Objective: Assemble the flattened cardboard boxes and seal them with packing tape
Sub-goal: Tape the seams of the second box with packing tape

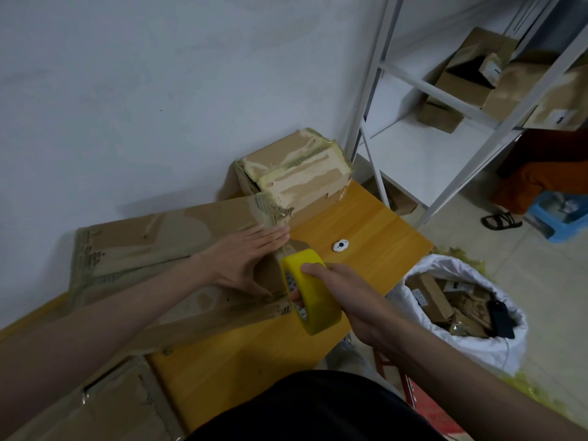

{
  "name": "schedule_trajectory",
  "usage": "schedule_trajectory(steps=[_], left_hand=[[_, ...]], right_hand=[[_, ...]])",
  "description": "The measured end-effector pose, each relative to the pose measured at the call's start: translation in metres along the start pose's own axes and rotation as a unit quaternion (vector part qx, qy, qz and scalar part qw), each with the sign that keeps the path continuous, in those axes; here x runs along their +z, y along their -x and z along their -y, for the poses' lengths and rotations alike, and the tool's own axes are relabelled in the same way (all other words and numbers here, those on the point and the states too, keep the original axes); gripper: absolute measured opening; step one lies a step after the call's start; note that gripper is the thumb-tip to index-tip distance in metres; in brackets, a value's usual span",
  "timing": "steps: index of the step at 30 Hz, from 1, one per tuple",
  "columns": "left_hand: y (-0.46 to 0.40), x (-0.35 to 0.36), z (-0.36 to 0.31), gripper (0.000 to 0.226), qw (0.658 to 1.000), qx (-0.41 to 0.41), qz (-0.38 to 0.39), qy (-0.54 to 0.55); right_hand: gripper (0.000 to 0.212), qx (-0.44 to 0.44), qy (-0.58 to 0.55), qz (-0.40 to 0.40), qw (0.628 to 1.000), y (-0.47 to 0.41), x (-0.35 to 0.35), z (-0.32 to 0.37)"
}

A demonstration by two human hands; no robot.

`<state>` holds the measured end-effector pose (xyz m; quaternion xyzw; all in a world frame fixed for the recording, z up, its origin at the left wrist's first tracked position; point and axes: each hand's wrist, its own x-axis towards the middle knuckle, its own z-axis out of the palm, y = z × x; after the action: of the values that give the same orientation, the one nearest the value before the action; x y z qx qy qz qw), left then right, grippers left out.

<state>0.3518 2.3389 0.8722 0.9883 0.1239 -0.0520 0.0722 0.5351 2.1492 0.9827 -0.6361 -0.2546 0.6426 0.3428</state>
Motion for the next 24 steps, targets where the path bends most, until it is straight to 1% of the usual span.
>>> schedule_trajectory(steps=[4, 11, 16, 20, 22, 24], left_hand=[[0.0, 0.005, -0.006, 0.122, 1.0, -0.017, -0.006, 0.005], [-0.014, 0.009, -0.01, 0.105, 0.996, -0.05, -0.048, 0.053], [-0.021, 0.009, -0.008, 0.104, 0.995, -0.057, -0.045, 0.062], [-0.024, 0.011, -0.004, 0.103, 0.997, -0.073, -0.021, 0.028], [-0.024, 0.01, -0.004, 0.101, 0.997, -0.076, 0.005, 0.0], [-0.025, 0.009, -0.006, 0.098, 0.997, -0.071, 0.013, -0.035]], right_hand=[[0.035, 0.001, -0.004, 0.004, 1.0, -0.001, -0.001, -0.004], [0.031, -0.007, -0.012, -0.015, 1.0, -0.016, -0.005, 0.002], [0.035, -0.016, 0.003, -0.031, 0.999, -0.023, -0.012, 0.004], [0.04, -0.006, 0.004, -0.044, 0.999, -0.021, -0.018, -0.006], [0.045, 0.012, -0.004, -0.053, 0.999, -0.018, -0.021, -0.017], [0.046, 0.017, -0.001, -0.063, 0.998, -0.02, -0.024, -0.028]])
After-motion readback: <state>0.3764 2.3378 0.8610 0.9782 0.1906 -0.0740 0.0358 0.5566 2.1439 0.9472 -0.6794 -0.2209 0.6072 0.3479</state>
